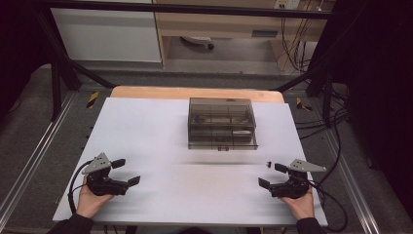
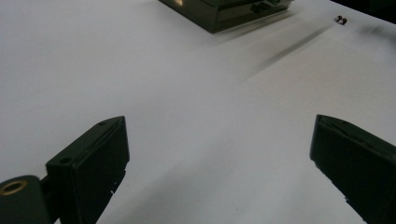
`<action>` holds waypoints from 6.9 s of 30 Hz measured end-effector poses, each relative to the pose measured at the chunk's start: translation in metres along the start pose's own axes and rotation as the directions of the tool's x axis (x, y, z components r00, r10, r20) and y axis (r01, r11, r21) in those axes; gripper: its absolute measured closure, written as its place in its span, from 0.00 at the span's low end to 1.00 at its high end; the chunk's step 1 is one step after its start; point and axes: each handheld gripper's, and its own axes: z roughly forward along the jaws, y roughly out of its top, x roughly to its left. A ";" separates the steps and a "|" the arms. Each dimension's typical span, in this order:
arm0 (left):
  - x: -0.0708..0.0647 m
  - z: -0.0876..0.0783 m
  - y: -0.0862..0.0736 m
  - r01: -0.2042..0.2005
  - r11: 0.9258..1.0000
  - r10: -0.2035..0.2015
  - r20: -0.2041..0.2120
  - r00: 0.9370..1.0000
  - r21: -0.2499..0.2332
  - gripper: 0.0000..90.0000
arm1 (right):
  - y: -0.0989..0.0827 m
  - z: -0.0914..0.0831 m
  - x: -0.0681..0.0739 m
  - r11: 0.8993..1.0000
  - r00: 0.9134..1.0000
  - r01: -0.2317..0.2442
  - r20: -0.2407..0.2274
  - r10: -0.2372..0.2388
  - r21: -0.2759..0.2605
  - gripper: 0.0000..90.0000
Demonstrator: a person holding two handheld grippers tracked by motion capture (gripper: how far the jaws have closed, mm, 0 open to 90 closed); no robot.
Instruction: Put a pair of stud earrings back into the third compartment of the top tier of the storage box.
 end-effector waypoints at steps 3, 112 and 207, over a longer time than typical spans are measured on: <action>0.000 0.000 0.000 0.000 1.000 0.000 0.000 1.000 -0.001 0.05 | 0.000 0.000 0.000 1.000 1.000 0.000 0.002 0.000 0.001 0.01; 0.002 -0.001 0.000 0.014 1.000 -0.014 -0.020 1.000 -0.003 0.06 | 0.018 0.025 -0.027 0.977 0.949 -0.086 0.313 0.021 0.195 0.88; 0.002 0.001 -0.001 0.006 1.000 -0.006 -0.024 1.000 0.012 0.07 | 0.123 0.062 0.023 0.989 0.977 0.090 0.185 -0.110 0.116 0.88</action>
